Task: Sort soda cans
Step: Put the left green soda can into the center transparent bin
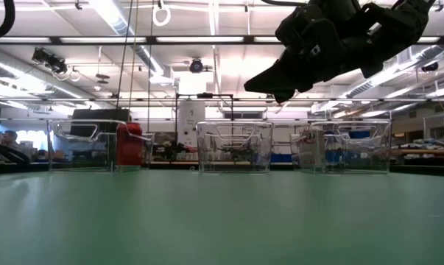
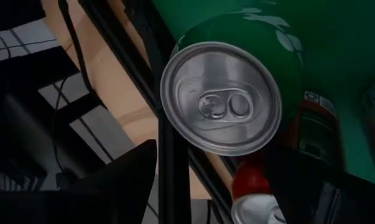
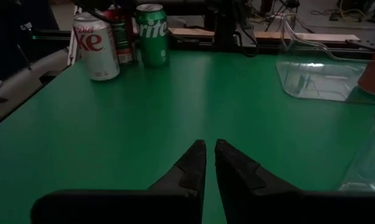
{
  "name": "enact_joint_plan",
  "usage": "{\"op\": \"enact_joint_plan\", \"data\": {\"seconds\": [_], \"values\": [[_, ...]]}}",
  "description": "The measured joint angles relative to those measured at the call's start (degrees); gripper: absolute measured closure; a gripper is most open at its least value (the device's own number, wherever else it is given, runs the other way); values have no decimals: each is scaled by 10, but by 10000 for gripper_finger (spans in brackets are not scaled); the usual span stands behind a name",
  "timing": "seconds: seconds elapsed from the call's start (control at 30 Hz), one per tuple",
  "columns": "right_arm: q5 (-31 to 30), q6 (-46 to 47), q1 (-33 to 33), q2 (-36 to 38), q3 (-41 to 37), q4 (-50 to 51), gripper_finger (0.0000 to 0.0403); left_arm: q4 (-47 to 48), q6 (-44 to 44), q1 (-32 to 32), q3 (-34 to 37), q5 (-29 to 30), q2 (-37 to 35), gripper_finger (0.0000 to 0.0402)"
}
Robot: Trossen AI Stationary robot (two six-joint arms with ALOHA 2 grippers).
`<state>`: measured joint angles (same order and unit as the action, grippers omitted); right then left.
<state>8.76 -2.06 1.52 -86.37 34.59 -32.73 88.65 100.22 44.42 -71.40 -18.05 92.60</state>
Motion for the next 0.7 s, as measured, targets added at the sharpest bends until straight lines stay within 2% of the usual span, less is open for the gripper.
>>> {"op": "enact_joint_plan", "data": {"seconds": [0.47, 0.7], "values": [[3, 4, -2, 0, 0, 0, 357, -69, -11, -1, 75, 34, -39, 110], [3, 5, -9, 0, 0, 0, 357, -58, -23, -2, 67, 47, -39, 110]]}}
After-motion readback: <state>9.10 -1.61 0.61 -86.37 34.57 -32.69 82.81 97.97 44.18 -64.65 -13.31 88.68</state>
